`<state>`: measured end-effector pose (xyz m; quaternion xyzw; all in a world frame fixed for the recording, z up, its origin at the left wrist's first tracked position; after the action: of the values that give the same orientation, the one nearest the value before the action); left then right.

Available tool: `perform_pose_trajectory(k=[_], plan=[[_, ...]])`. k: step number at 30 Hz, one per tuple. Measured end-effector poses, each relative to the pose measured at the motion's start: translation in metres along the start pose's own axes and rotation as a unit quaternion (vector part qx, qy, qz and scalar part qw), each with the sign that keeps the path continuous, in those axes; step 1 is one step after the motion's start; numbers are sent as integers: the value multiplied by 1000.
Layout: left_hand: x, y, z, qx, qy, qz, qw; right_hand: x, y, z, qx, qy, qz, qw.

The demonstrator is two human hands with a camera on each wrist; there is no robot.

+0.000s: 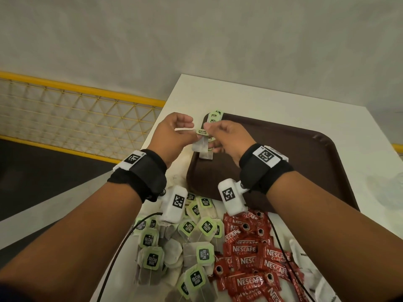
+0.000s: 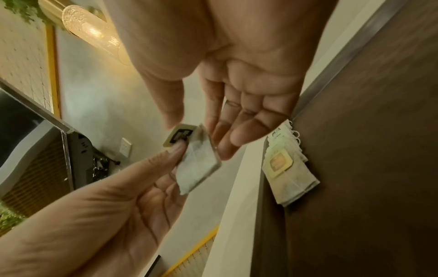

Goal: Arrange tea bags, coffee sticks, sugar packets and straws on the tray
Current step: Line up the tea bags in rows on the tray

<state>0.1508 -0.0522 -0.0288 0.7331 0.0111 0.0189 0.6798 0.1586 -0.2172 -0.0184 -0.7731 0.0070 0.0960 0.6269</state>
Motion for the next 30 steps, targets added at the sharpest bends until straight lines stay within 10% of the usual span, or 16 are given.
perform_pose_trajectory(k=[9, 15, 27, 30], plan=[[-7, 0, 2, 9, -105, -58, 993, -2, 0, -9, 27, -9, -31, 999], [-7, 1, 1, 35, -58, 8, 998, -2, -8, -16, -14, -5, -77, 997], [-7, -21, -3, 237, -77, -88, 964, 8, 22, -2, -56, 11, 238, 970], [-12, -22, -1, 288, -103, -96, 947, 20, 36, 0, -54, 27, 215, 975]])
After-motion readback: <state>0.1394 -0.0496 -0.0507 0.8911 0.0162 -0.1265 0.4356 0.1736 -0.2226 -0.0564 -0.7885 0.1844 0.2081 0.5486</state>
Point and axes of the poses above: each hand's wrist, its own x-axis towards the middle knuckle, its own z-axis out of the palm, y = z × x, the point moved 1 cm from there along x, towards the middle knuckle
